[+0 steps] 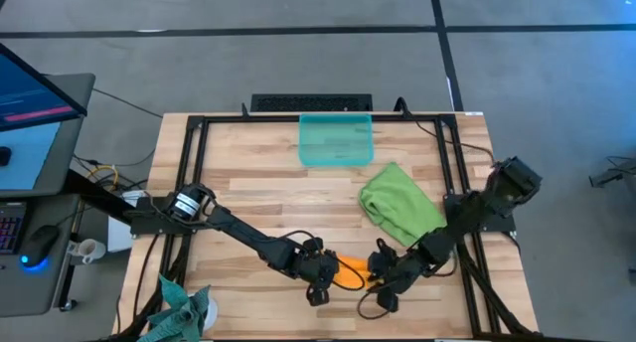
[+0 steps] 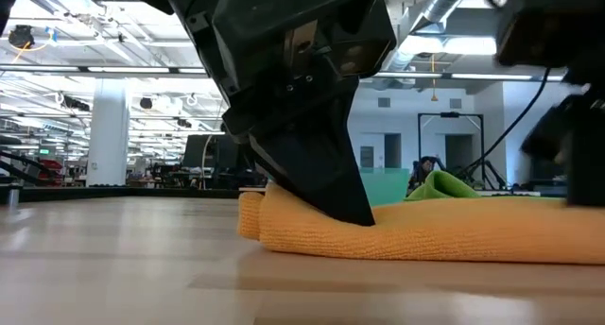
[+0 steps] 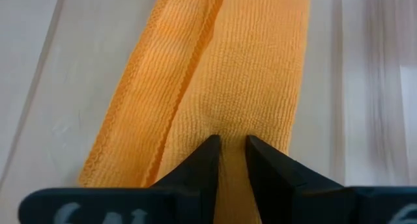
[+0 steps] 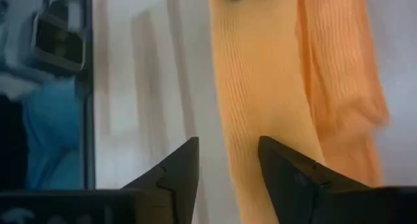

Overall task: Roll microfiber towels into tight, uniform cylinder then place into a basket
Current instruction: Roll the orange microfiber towel, then put the rolled orange microfiber towel into the blue bin

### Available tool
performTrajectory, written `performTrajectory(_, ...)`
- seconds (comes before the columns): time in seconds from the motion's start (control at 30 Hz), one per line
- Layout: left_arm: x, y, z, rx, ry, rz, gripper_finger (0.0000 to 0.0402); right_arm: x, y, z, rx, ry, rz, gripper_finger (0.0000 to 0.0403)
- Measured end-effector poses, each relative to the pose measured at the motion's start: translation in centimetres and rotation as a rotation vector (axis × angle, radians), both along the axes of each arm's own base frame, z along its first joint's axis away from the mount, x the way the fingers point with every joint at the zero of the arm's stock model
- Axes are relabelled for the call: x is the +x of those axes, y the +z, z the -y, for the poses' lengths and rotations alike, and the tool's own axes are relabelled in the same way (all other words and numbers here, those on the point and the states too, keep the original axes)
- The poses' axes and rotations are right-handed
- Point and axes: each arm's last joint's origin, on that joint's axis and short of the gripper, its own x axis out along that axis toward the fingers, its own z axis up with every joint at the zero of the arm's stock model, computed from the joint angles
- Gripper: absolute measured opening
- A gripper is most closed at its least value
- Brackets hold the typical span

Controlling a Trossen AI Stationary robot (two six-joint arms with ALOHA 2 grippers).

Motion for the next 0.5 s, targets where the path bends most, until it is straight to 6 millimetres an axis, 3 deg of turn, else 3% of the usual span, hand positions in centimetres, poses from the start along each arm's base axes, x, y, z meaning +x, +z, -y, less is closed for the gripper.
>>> performTrajectory(0.17, 0.0, 0.0, 0.0, -0.006, 0.011, -0.002, 0.0076, -2.1, 1.9, 0.1, -0.136, -0.018, 0.038, 0.0169)
performTrajectory(0.3, 0.0, 0.0, -0.1, -0.007, 0.016, -0.001, 0.0076, -3.4, 2.7, -1.3, -0.26, 0.002, 0.194, 0.0166)
performTrajectory(0.5, 0.2, 0.0, -0.4, -0.013, 0.022, 0.004, 0.0076, -4.1, 1.1, -3.5, -0.398, 0.074, 0.31, 0.017)
